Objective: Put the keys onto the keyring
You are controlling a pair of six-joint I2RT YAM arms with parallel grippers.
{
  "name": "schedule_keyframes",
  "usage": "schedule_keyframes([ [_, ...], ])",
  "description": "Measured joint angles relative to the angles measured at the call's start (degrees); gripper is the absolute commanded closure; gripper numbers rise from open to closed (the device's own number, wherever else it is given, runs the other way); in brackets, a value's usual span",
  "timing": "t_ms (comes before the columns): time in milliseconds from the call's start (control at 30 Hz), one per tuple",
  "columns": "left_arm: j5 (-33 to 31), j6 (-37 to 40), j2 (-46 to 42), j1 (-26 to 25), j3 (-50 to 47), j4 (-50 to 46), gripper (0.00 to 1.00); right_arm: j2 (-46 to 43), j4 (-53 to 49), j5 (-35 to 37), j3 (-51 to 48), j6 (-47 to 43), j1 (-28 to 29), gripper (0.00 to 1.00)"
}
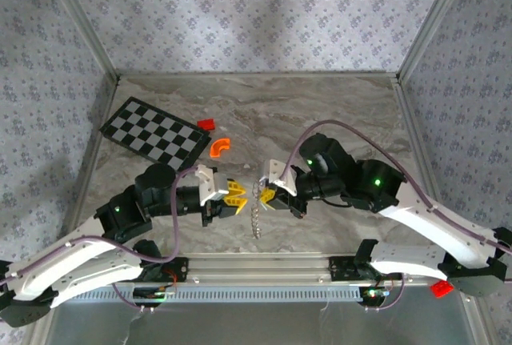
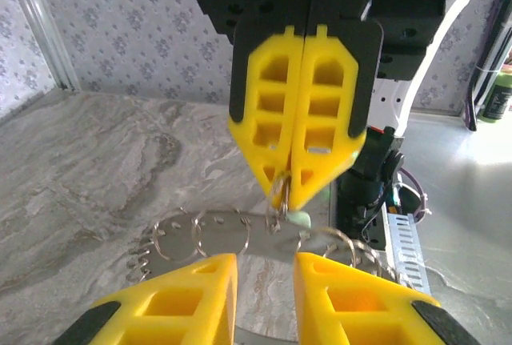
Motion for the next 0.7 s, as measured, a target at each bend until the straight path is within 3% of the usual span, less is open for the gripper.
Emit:
schedule_keyframes([
  [700, 4.0, -1.5, 5.0, 0.0, 0.1, 3.2, 0.74, 1.9, -6.2, 1.4, 2.0, -4.1, 2.4, 1.0],
])
